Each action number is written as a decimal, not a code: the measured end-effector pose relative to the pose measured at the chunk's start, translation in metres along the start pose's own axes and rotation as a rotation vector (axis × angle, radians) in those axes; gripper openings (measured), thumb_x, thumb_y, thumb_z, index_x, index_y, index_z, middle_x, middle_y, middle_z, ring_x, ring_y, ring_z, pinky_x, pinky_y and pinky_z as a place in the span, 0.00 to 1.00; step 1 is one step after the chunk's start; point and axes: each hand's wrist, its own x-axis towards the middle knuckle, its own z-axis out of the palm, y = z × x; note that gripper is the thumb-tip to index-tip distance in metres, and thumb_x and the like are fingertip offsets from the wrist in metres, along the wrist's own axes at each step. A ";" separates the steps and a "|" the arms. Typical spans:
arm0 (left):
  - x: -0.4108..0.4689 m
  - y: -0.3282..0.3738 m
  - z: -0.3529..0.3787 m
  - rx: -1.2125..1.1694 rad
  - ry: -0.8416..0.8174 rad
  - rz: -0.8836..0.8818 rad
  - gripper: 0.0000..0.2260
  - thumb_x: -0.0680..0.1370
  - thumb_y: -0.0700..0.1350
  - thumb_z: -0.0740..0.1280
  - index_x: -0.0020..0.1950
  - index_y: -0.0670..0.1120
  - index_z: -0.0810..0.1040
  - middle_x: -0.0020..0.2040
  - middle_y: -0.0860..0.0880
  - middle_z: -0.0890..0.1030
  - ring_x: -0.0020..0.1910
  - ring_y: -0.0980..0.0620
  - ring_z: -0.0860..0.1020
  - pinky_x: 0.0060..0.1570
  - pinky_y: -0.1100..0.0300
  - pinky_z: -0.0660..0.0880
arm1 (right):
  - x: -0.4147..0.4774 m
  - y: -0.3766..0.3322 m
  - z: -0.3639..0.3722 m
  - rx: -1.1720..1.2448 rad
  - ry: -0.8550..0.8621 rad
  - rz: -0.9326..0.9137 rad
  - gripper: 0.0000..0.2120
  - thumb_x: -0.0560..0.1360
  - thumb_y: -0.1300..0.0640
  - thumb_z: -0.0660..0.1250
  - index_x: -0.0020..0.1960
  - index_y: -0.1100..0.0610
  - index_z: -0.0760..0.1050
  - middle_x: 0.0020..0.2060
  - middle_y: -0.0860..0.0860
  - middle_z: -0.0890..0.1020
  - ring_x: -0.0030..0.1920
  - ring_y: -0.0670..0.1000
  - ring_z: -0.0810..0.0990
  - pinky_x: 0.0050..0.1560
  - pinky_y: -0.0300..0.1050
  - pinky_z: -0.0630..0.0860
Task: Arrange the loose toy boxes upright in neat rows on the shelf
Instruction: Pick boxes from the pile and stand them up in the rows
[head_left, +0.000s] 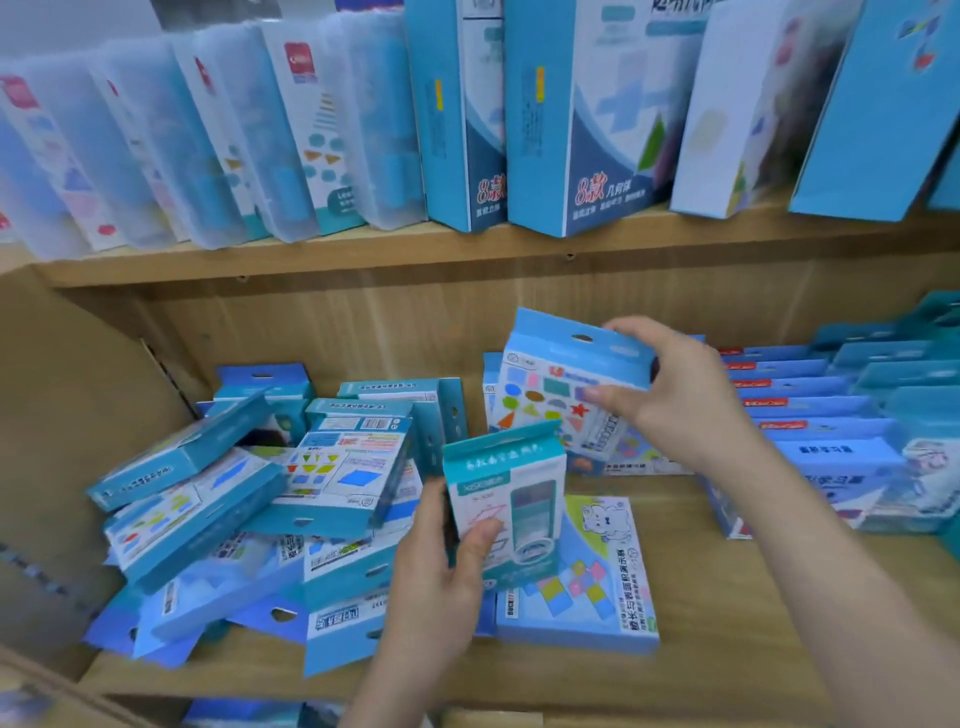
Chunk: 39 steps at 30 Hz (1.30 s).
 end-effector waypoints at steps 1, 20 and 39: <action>-0.001 -0.002 0.001 0.024 0.011 -0.005 0.09 0.77 0.45 0.64 0.54 0.56 0.70 0.50 0.67 0.79 0.49 0.64 0.79 0.44 0.65 0.77 | 0.011 -0.003 0.006 0.033 -0.025 -0.028 0.22 0.66 0.53 0.77 0.56 0.45 0.74 0.45 0.43 0.80 0.43 0.45 0.78 0.45 0.42 0.74; 0.007 -0.004 0.006 0.165 0.068 -0.005 0.12 0.79 0.42 0.63 0.53 0.59 0.67 0.47 0.69 0.78 0.50 0.68 0.76 0.39 0.72 0.73 | 0.047 0.038 0.072 -0.799 -0.119 -0.459 0.35 0.68 0.64 0.72 0.68 0.45 0.62 0.62 0.51 0.67 0.62 0.54 0.63 0.53 0.53 0.58; 0.012 0.006 0.028 -0.385 0.110 -0.145 0.25 0.78 0.33 0.61 0.69 0.57 0.65 0.55 0.49 0.83 0.52 0.49 0.82 0.46 0.56 0.80 | -0.068 0.023 0.066 0.573 -0.128 0.170 0.11 0.75 0.59 0.67 0.54 0.46 0.76 0.42 0.53 0.82 0.39 0.40 0.79 0.38 0.31 0.74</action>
